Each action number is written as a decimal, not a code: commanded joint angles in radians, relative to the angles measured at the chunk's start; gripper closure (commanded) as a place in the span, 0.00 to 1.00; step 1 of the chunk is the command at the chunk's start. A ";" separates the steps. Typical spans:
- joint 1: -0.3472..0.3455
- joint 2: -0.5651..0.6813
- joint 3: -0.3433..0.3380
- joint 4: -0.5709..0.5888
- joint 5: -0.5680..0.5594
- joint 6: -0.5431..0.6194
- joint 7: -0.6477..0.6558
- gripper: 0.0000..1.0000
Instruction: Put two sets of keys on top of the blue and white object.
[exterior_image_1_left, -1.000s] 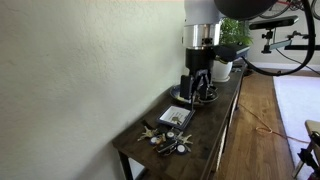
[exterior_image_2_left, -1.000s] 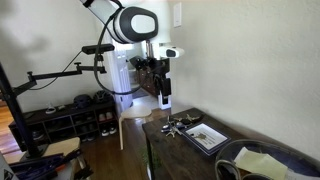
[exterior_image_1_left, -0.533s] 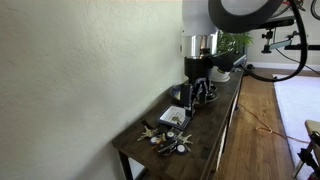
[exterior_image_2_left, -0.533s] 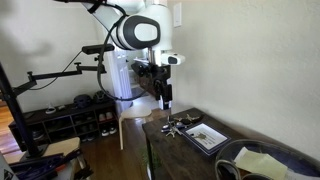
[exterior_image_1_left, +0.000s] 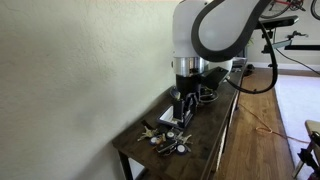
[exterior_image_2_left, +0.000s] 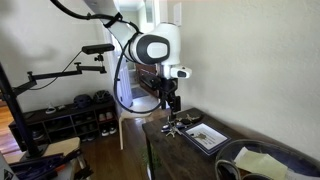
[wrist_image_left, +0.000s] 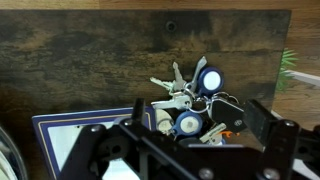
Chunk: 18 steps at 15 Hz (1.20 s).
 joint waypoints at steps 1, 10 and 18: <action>0.011 0.078 -0.016 0.056 -0.014 0.031 -0.051 0.00; 0.012 0.118 -0.013 0.097 -0.002 0.014 -0.060 0.00; 0.010 0.186 0.003 0.151 -0.013 0.009 -0.143 0.00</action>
